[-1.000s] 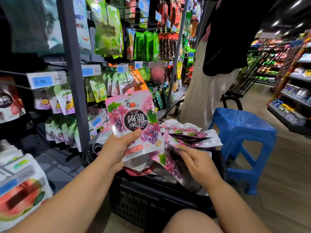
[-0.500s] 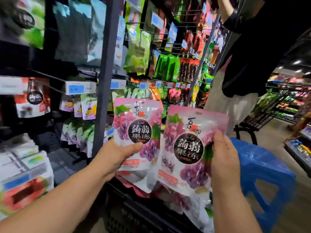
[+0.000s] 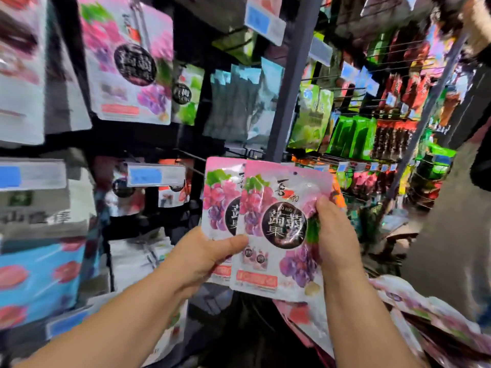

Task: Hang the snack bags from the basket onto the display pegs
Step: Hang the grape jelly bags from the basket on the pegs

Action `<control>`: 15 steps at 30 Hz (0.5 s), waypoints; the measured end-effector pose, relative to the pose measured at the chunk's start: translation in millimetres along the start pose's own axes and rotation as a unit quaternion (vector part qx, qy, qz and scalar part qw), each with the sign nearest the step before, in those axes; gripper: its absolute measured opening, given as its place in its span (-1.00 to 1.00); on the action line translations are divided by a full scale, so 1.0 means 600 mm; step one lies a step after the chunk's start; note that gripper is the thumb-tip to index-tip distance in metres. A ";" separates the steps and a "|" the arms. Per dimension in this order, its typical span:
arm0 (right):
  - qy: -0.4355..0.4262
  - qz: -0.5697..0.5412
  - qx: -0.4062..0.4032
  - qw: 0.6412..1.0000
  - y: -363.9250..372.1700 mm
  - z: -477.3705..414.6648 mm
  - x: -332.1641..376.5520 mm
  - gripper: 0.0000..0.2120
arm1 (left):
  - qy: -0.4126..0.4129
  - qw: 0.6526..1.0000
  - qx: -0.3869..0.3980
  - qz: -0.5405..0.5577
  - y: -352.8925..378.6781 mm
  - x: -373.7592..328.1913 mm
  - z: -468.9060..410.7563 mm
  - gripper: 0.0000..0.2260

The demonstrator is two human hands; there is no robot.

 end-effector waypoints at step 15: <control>0.069 0.015 0.343 0.937 0.228 0.103 -0.015 -0.44 | 0.050 0.971 -0.234 -0.013 -0.195 -0.067 0.005 -0.85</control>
Point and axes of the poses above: each hand's wrist, its own z-axis away from the middle knuckle, its own y-axis out of the palm, x = y × z, the point moved 8 cm from there along -z, towards the middle knuckle, and after that the axes turned 10 degrees about -x, right-handed, at the moved point
